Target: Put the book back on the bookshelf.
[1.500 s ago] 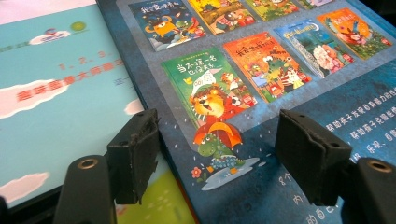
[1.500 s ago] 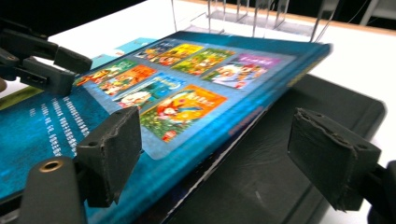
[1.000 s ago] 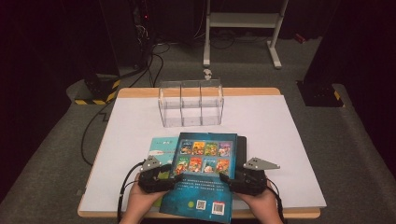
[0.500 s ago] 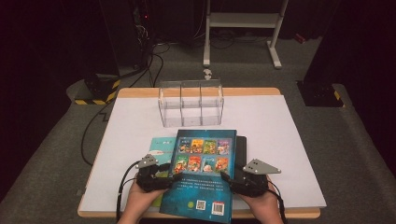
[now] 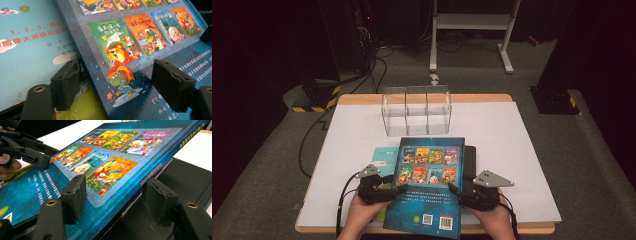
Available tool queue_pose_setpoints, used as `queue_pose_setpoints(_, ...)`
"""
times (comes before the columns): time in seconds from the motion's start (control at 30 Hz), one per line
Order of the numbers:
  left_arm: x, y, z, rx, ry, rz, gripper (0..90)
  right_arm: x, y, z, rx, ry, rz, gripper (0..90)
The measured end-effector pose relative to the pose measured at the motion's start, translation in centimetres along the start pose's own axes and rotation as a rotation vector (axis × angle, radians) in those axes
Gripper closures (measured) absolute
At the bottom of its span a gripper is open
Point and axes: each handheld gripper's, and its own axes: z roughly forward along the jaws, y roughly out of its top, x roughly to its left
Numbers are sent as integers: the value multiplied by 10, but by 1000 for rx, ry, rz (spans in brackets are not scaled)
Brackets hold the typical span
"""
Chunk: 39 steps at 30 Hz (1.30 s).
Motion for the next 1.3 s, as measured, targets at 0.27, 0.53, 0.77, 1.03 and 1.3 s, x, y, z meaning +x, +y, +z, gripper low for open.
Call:
queue_pose_setpoints(0.27,4,4,1,8,-54,-49,249,5,2,-1,-21,-7,-49,366)
queue_pose_setpoints(0.53,2,4,1,11,-41,-44,250,5,1,-1,-21,1,-35,365)
queue_pose_setpoints(0.77,-2,9,2,-15,-39,-45,285,1,5,0,-32,-10,-9,366)
queue_pose_setpoints(1.03,-3,28,19,-38,-27,-46,294,-14,26,10,-20,-51,0,368)
queue_pose_setpoints(1.3,-2,40,26,-81,-42,-21,314,-25,40,21,-70,-94,1,386)
